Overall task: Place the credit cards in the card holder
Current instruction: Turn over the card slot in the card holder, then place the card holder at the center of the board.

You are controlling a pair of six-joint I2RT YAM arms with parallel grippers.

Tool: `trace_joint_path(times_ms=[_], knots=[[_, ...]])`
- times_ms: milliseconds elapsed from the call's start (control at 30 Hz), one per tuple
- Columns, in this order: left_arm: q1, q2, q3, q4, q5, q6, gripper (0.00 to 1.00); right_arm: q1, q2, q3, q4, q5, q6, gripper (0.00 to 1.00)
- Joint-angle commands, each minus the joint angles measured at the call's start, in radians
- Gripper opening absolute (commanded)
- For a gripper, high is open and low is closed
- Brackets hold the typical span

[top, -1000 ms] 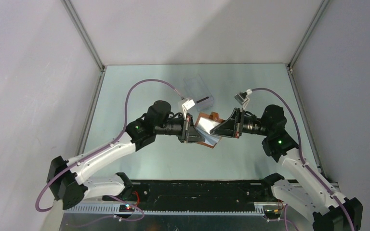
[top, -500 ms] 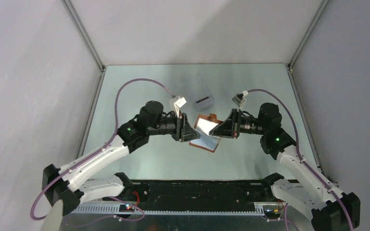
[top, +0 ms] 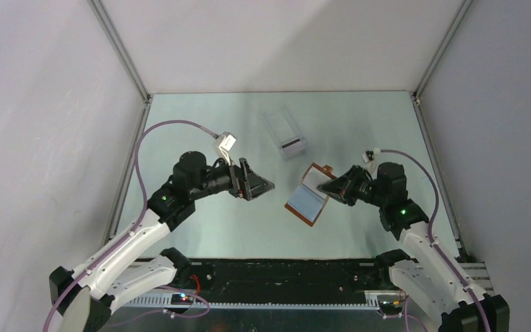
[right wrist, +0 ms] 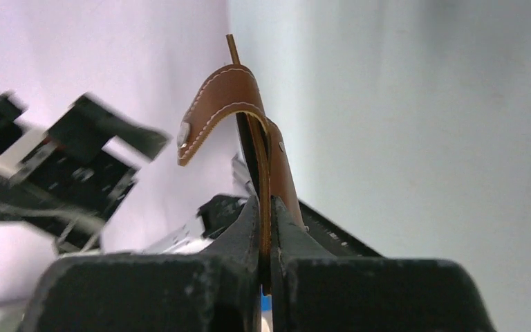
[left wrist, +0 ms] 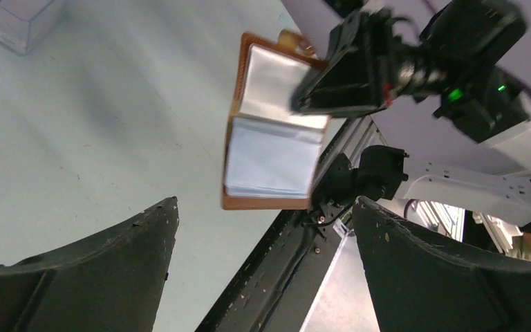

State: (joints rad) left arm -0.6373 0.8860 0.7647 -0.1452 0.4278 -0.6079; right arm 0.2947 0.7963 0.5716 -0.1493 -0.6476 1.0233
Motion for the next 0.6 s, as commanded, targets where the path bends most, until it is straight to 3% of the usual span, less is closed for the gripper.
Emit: trace_joint_path(times_ms=[0,133,300,467,567], knots=[[0.023,-0.026,0.018,0.032,-0.001,-0.016,1.0,-0.014,-0.076,-0.136,0.099,0.231,0.144,0.0],[0.025,-0.018,0.028,0.033,0.034,-0.023,1.0,-0.015,-0.125,-0.273,0.22,0.343,0.229,0.0],[0.026,-0.018,0.029,0.033,0.059,-0.021,1.0,-0.014,-0.161,-0.353,0.22,0.443,0.297,0.0],[0.025,-0.038,0.014,0.032,0.045,-0.019,1.0,-0.013,-0.203,-0.348,0.035,0.533,0.339,0.01],[0.027,-0.05,0.007,0.033,0.038,-0.021,1.0,-0.013,-0.237,-0.335,-0.126,0.579,0.395,0.14]])
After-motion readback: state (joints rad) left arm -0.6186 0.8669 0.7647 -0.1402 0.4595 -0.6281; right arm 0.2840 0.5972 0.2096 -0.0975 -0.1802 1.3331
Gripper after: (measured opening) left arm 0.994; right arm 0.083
